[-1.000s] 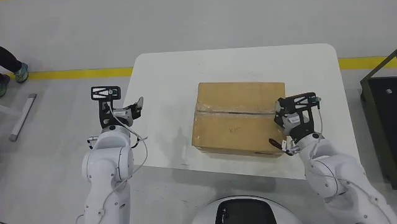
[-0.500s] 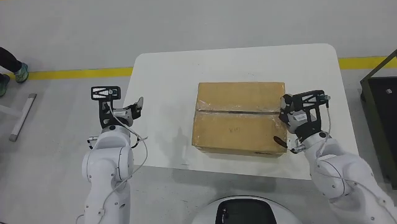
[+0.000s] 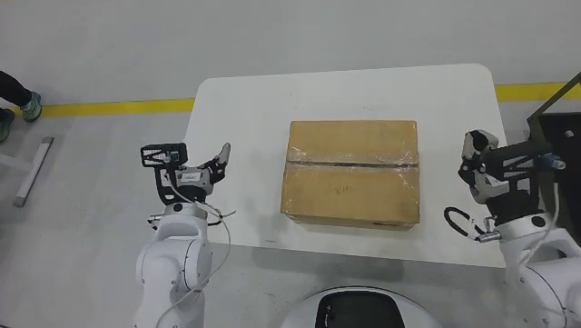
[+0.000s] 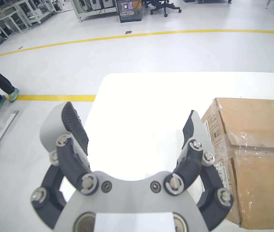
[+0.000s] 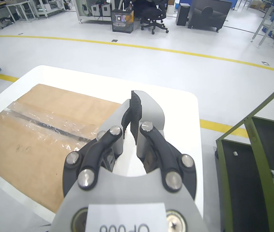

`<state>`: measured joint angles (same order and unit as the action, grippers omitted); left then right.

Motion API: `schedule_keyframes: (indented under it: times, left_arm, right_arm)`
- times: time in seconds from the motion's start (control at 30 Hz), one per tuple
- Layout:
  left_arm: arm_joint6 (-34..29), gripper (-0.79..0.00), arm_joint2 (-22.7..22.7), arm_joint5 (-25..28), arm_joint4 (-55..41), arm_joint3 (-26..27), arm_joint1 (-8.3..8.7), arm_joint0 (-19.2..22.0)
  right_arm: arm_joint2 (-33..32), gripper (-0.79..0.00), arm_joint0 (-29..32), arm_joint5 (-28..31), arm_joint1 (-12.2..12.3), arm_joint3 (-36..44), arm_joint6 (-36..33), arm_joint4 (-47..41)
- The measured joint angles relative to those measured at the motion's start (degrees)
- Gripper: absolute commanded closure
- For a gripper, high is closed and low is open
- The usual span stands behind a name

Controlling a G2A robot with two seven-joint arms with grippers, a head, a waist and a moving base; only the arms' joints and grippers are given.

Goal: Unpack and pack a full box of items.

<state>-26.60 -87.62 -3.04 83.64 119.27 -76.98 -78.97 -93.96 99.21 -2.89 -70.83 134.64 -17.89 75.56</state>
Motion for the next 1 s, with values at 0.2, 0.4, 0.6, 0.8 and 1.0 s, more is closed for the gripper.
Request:
schedule_keyframes:
  times: [0.2, 0.4, 0.6, 0.8, 1.0]
  left_arm:
    - [7.0, -0.785, -0.4, 3.6, -0.4, -0.3, 0.26, -5.1]
    - [8.9, -0.785, -1.2, 5.7, 0.1, -1.5, 0.52, -6.9]
    - [7.7, -0.785, -1.7, 7.6, -0.1, -2.4, 0.77, -7.4]
    - [7.7, -0.785, -1.7, 7.6, -0.2, -2.4, 0.77, -7.4]
    - [7.7, -0.784, -1.7, 7.6, -0.2, -2.4, 0.77, -7.4]
  right_arm:
    - [-7.2, 0.0, 13.0, 3.7, -0.2, 0.0, 12.3, -2.8]
    - [-10.1, 0.0, 24.8, 2.7, -1.0, 0.0, 21.9, -5.7]
    - [-9.4, -0.302, 27.6, 1.9, -1.4, 0.0, 24.0, -4.0]
    - [-9.3, -0.179, 27.5, 1.8, -1.4, 0.0, 24.0, -4.0]
    - [-9.3, -0.374, 27.5, 1.8, -1.4, 0.0, 24.0, -4.0]
